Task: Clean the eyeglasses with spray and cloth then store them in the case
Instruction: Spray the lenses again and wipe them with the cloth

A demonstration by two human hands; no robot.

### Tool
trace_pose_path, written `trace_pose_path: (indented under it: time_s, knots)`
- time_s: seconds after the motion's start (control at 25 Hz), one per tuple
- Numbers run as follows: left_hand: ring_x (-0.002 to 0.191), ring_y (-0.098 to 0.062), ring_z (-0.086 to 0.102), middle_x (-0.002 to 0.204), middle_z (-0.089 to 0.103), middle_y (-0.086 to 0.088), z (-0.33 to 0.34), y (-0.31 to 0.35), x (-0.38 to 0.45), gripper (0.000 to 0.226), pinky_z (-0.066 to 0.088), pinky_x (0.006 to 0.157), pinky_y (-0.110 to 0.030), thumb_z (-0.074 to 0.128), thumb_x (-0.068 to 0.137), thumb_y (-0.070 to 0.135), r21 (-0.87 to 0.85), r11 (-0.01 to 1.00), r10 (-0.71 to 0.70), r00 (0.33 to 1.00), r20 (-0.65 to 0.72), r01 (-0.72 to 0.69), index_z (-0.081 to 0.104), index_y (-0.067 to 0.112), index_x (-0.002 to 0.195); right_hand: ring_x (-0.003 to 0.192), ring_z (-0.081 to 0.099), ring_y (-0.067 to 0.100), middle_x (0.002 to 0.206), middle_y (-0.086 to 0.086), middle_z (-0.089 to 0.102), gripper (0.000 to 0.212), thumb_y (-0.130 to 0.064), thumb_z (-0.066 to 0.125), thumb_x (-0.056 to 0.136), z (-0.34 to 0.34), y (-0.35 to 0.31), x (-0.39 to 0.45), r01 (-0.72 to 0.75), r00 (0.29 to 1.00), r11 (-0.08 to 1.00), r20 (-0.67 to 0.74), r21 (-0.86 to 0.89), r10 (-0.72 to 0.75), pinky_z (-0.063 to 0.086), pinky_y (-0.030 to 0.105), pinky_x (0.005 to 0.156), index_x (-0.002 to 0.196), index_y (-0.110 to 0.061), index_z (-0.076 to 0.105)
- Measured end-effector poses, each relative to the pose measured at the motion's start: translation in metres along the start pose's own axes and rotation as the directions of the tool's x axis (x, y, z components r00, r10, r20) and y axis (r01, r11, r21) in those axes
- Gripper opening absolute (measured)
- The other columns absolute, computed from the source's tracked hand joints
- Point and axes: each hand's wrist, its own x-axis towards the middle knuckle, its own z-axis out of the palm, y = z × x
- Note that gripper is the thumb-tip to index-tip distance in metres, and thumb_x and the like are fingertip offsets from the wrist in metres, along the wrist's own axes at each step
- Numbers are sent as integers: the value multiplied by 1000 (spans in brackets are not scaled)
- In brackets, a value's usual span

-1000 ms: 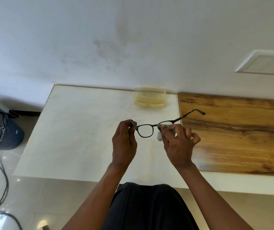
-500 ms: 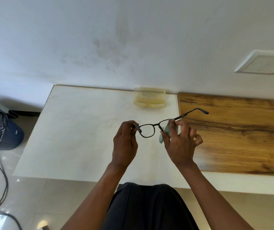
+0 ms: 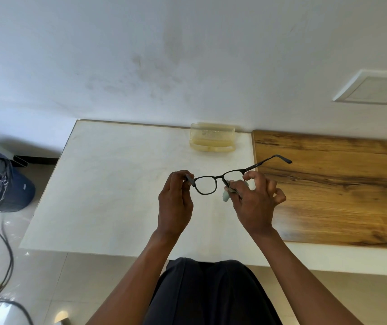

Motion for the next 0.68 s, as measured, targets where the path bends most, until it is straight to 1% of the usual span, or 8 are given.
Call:
trace_pose_path:
  time_s: [0.12,0.24,0.36,0.44,0.52,0.6,0.68]
  knots:
    - [78,-9,55,86,60,-6,-1,1,0,35,39,66,-8,48,81,-18,-13,1000,2,1000,9,-2,49,16,91,97,37,23,94,5,67,19,-39,78,69,-1,2,-1,6,998,992,-63,-127,-15,28,44,75,71,-24,67]
    - [79,-8,54,89,56,1,-1,3,1,38,39,69,-8,47,81,-16,-16,1000,11,1000,4,-11,46,21,90,102,34,26,102,7,66,27,-44,76,69,-2,0,0,-40,999,985,-36,-167,34,38,49,69,83,-22,70]
    - [79,-7,54,88,57,0,-1,5,1,35,38,69,-6,47,82,-15,-12,1000,8,1000,-1,-8,46,20,90,102,33,29,110,11,64,39,-41,76,70,-1,-4,0,-86,994,985,47,-151,94,39,50,72,102,-19,67]
    - [79,-7,54,87,61,-6,-1,5,1,30,38,69,-5,48,82,-14,-3,1000,10,1000,-4,-10,49,15,90,103,38,34,115,14,61,45,-38,73,74,0,-7,0,-100,986,987,121,-126,116,38,51,74,113,-18,63]
    - [79,-8,54,86,63,-10,0,4,1,21,37,70,-4,48,82,-14,11,1000,10,1000,-2,-10,53,6,89,103,46,40,122,14,56,44,-36,68,80,0,-11,1,-110,972,989,197,-96,127,37,51,76,121,-23,57]
    - [80,-9,55,87,63,-11,0,4,2,16,38,70,-5,48,83,-13,13,1000,1,1000,4,-1,54,2,87,103,46,42,124,14,55,42,-33,66,83,1,-13,1,-113,965,992,233,-51,122,37,52,77,123,-30,56]
    - [79,-9,55,87,63,-10,-1,3,2,16,39,70,-6,49,83,-13,8,1000,-1,1000,6,1,54,1,87,103,42,39,120,14,57,39,-28,70,79,1,-12,1,-119,970,993,215,11,114,37,52,76,117,-33,61]
